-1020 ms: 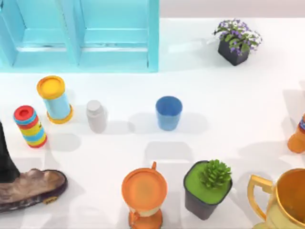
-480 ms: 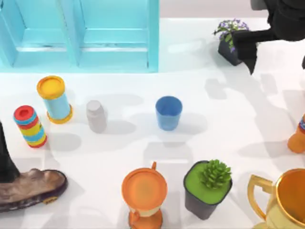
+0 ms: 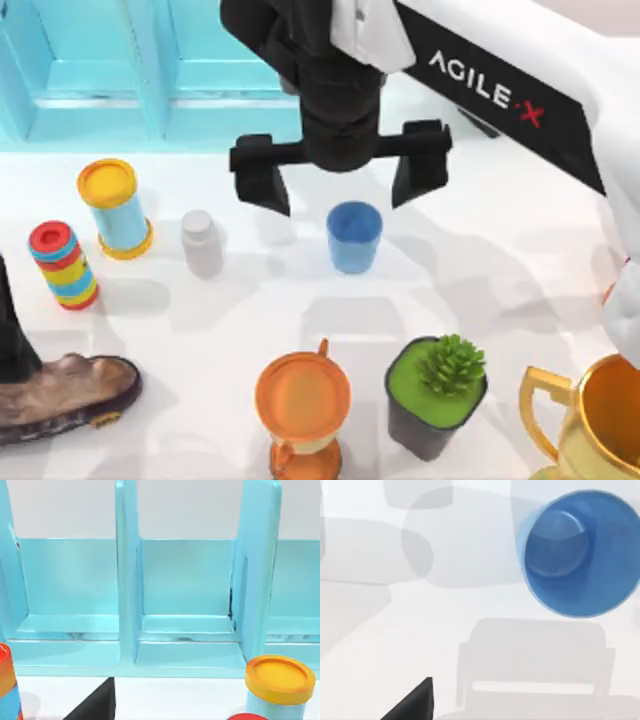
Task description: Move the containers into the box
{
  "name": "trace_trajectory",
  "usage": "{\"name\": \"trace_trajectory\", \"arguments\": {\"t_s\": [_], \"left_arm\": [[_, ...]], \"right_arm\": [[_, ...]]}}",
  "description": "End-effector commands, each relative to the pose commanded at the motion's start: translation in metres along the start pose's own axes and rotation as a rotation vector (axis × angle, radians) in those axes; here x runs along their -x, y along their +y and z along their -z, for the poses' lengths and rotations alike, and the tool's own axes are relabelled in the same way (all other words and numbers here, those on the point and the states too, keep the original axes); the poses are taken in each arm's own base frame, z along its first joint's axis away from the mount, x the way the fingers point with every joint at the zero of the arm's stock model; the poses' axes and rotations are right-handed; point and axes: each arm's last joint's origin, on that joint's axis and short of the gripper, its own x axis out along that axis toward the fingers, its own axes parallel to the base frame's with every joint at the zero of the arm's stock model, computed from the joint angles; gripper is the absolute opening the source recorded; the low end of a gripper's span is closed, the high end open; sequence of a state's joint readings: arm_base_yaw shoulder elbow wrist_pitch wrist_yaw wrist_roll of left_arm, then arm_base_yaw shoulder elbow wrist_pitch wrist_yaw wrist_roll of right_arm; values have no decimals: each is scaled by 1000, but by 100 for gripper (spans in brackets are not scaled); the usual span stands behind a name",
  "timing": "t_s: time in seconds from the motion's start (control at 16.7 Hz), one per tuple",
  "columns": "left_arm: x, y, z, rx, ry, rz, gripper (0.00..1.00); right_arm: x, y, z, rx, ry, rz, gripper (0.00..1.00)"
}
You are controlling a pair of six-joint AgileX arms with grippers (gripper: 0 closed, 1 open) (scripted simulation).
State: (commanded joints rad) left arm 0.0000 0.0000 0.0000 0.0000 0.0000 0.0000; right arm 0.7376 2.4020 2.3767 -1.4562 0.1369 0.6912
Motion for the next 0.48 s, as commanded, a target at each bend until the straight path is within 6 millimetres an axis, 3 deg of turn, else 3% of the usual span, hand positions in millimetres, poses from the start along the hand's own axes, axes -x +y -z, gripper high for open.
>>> {"name": "trace_trajectory", "arguments": {"t_s": [0.48], "left_arm": [[0, 0, 0, 0, 0, 0, 100]], "right_arm": [[-3, 6, -10, -62, -44, -34, 100]]}}
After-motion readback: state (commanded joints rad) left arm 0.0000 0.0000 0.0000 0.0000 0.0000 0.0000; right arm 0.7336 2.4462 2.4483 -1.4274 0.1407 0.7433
